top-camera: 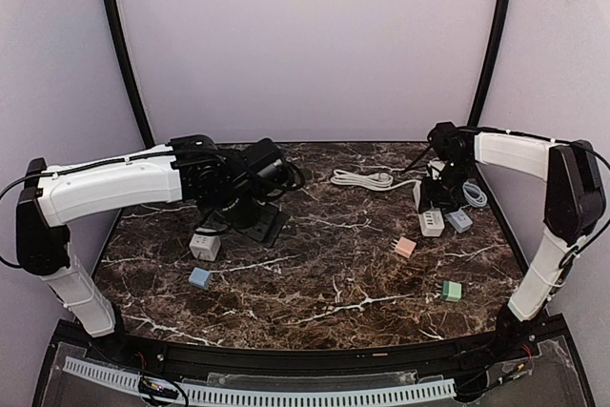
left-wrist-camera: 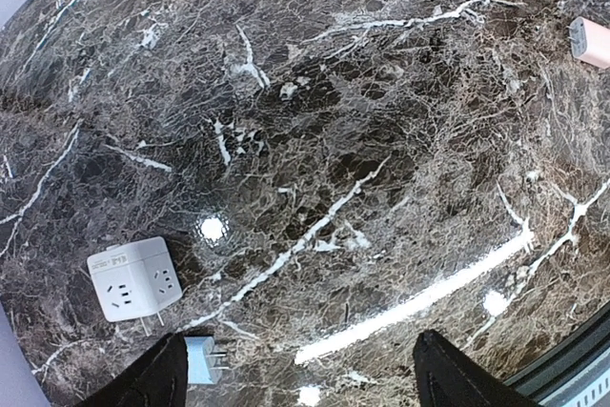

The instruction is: Insert the plug

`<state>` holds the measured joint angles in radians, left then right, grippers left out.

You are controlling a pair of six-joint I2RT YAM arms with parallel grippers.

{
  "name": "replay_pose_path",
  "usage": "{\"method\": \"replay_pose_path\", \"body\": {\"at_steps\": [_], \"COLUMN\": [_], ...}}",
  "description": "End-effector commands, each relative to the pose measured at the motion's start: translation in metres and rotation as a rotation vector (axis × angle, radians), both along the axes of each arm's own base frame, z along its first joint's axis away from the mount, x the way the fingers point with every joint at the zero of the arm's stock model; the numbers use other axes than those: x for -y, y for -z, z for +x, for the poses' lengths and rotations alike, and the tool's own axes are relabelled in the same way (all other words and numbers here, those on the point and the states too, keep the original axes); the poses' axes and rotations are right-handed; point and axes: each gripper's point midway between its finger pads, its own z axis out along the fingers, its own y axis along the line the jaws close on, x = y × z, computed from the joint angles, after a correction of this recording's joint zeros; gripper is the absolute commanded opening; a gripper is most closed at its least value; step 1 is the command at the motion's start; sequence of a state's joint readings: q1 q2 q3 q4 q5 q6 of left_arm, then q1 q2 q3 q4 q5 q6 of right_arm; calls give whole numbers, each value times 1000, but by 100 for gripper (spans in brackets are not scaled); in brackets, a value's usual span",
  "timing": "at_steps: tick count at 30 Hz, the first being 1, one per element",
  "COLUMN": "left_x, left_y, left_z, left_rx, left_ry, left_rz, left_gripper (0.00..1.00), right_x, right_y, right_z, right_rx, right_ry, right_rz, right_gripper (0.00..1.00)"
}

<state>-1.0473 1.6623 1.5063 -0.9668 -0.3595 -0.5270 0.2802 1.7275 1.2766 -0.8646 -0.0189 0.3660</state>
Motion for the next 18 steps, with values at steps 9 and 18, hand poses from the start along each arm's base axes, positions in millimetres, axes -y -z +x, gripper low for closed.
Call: {"method": "replay_pose_path", "body": {"at_steps": [9, 18], "left_x": [-50, -72], "left_y": [-22, -18], "left_z": [-15, -22], "left_rx": [70, 65], "left_ry": [9, 20], "left_rz": [48, 64], "left_gripper": [85, 87], "right_x": [-95, -183], "right_y": [-49, -34], "right_z": [5, -51], "right_rx": [47, -28], "right_ry": [-51, -124], "right_rz": [136, 169], "right_gripper": [17, 17]}}
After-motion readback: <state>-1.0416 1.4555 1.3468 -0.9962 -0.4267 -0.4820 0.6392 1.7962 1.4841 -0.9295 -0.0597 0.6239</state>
